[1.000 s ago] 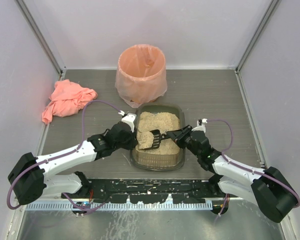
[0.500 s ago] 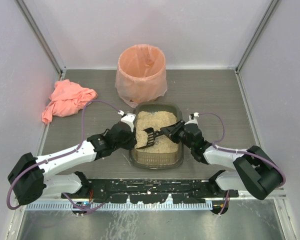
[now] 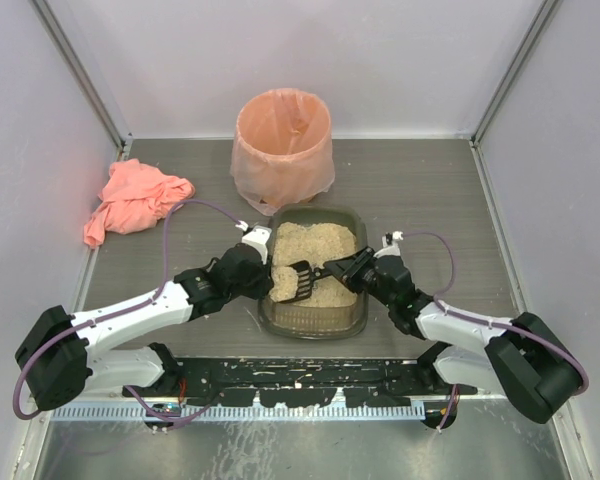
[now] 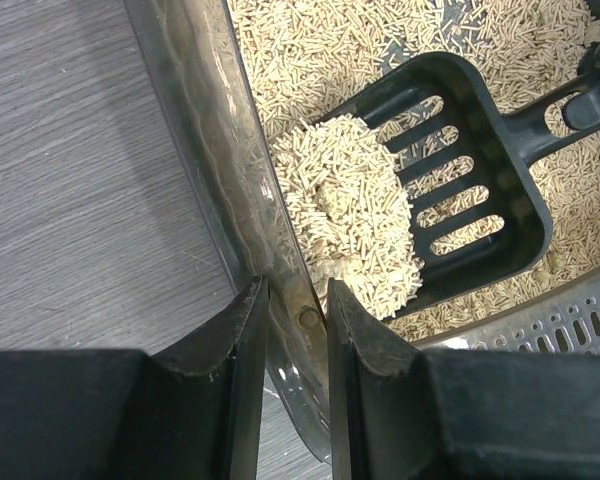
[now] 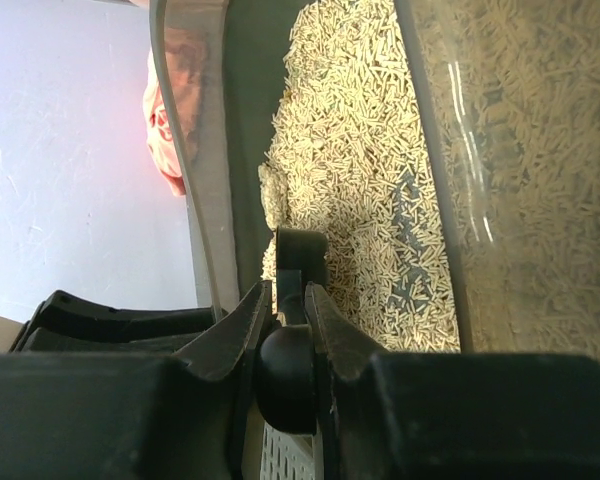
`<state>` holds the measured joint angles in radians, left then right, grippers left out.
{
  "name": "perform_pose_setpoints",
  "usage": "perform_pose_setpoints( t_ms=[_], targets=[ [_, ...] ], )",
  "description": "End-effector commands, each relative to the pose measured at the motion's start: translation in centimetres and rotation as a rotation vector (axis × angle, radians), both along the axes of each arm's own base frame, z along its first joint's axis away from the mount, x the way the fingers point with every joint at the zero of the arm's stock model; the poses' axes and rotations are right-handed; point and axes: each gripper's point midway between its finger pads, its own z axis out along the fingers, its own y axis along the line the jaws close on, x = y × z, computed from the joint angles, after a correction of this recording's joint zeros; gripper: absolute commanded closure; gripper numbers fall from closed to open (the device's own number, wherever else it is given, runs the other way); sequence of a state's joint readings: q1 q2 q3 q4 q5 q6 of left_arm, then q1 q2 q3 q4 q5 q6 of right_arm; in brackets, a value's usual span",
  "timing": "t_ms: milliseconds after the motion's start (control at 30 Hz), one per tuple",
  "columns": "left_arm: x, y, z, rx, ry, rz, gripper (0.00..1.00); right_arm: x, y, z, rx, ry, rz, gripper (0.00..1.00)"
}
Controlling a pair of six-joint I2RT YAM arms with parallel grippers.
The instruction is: Clean the litter box
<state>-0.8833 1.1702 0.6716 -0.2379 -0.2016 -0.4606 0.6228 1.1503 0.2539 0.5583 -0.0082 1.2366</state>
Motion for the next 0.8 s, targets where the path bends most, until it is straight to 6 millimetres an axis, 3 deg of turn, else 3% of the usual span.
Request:
perform_pose_setpoints(
  t_ms=[0, 767],
  targets=[
    [-0.6, -1.5, 1.4, -0.067, -0.013, -0.063, 0.80, 0.4, -0.5, 1.6, 0.029, -0.034, -0.037, 0.99],
    [-0.6, -1.1, 1.5, -0.059, -0.020, -0.056, 0.81, 0.9, -2.3, 3.2, 0.069, -0.082, -0.093, 1.00]
  ],
)
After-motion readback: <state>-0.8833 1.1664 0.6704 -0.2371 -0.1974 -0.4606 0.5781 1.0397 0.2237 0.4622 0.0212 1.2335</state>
